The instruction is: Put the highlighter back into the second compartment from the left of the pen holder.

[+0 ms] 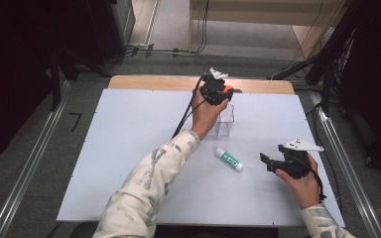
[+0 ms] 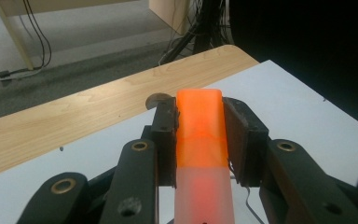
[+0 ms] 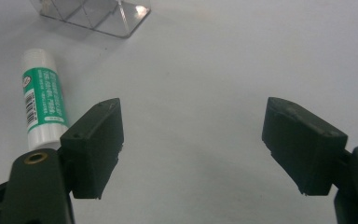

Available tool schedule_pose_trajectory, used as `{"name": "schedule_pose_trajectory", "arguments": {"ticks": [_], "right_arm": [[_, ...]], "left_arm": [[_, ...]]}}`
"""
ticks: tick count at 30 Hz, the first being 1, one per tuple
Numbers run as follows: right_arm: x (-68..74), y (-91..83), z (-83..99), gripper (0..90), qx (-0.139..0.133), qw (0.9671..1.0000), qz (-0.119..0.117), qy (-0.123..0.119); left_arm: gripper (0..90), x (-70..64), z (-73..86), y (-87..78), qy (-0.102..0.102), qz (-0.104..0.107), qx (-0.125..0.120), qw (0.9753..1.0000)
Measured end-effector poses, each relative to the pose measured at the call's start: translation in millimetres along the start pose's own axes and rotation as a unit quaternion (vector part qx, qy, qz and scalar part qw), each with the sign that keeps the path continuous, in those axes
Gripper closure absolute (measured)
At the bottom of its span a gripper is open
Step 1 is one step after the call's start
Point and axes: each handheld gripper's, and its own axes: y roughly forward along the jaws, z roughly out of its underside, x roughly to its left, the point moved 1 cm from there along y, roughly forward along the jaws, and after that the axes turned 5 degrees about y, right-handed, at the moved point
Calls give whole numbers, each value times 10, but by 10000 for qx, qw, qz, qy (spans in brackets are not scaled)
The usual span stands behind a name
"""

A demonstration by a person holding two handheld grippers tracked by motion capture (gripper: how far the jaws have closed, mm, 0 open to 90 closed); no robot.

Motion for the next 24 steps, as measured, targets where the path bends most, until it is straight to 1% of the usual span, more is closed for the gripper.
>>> {"name": "schedule_pose_trajectory", "arguments": {"ticks": [6, 11, 24], "right_arm": [[-7, 1, 1, 196, -7, 10000, -9, -3], [0, 2, 2, 196, 11, 10000, 2, 6], [-3, 4, 3, 195, 4, 10000, -7, 5]], "left_arm": [[674, 10, 3, 15, 1, 1, -39, 10000], [674, 33, -2, 6, 7, -58, -66, 10000], [673, 27, -1, 19, -17, -28, -75, 10000]]}}
